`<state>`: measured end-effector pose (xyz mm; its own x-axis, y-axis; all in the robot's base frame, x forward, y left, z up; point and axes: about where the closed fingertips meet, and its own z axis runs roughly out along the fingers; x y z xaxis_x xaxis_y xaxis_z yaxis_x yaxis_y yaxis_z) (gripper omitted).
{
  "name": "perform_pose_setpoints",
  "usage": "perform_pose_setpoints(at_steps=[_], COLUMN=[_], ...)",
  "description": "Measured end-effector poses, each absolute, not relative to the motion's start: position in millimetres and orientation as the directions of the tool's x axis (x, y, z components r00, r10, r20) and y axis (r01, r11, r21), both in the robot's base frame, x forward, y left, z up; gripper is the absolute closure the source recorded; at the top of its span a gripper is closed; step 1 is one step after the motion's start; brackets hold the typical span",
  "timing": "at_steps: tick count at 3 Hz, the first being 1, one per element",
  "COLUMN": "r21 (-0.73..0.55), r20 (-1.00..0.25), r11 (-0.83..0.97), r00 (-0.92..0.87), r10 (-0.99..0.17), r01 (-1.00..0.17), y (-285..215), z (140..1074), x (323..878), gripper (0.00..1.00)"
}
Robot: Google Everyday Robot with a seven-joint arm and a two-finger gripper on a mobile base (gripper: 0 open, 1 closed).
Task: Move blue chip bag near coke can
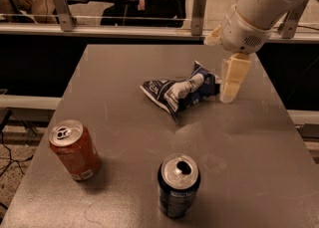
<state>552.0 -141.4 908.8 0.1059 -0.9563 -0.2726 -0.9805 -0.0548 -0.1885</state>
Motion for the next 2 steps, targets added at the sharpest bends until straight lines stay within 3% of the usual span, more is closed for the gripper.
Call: perform_pose_setpoints(at_steps=[1,2], r21=[-0.167,-0.120], r20=[-0.256,-0.230], r11=[-0.118,-0.151], r00=[0.158,0.176], r10=[-0.954,-0.957], r01=[-0.979,-0.981], y=[-134.0,-131.8], z=[893.9,878.8], x=[563.0,575.3], gripper=[0.00,0.16])
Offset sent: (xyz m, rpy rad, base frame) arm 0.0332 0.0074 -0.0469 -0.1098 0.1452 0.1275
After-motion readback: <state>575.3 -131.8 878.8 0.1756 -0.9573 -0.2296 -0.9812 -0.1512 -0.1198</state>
